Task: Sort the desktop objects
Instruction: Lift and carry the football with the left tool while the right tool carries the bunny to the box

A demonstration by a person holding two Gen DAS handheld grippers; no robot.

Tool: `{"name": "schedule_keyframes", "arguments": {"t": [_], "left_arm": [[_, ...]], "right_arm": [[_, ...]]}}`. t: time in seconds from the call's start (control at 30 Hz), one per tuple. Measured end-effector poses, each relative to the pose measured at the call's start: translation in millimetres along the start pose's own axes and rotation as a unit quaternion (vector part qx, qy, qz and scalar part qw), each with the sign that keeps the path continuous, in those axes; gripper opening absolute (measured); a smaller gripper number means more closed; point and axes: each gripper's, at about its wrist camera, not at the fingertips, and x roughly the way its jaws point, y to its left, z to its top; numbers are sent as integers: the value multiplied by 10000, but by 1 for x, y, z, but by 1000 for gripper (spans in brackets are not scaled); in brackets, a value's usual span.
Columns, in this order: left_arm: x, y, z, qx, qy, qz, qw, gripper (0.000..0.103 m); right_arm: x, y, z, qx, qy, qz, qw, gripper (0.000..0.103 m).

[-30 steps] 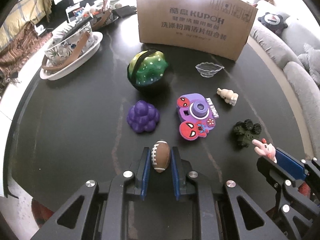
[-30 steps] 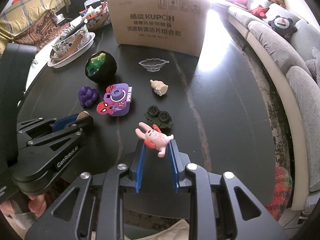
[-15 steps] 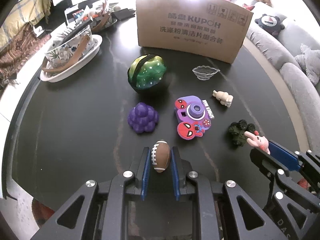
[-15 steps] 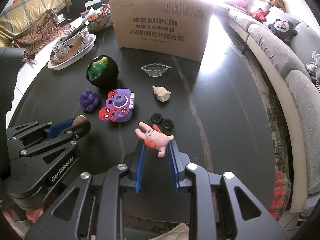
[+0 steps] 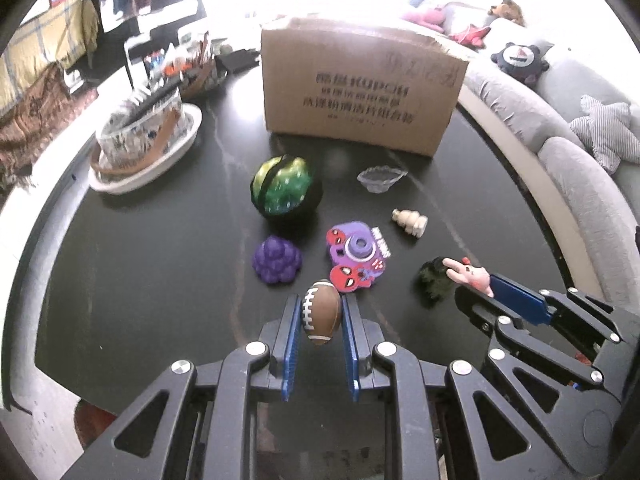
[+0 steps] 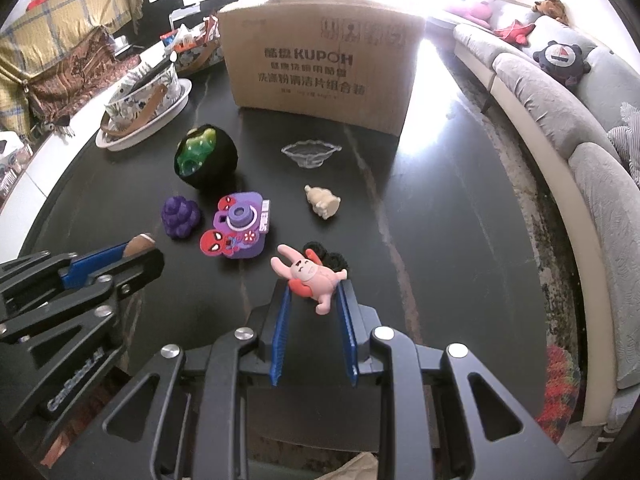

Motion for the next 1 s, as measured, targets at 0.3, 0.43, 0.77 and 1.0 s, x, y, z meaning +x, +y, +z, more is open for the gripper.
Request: {"name": "schedule_keyframes", "arguments": {"t": [0.3,0.43,0.77,1.0], "left_arm": [[-13,-11,11,81,-147,-109,9998,18],[-18,-15,16,121,-137,-207,9996,18],[-41,-23,48,294,-484,-158,9983,18],[-57,-26,74,439,-676,-139,9966,18]], "right_arm": [[-24,-1,13,34,-373,108,9992,21],[-33,-4,18,58,-514,121,9986,21],[-51,-12,43,108,-811,309,9962,21],[-71,-14,68,78,-1079,370,9934,21]]}}
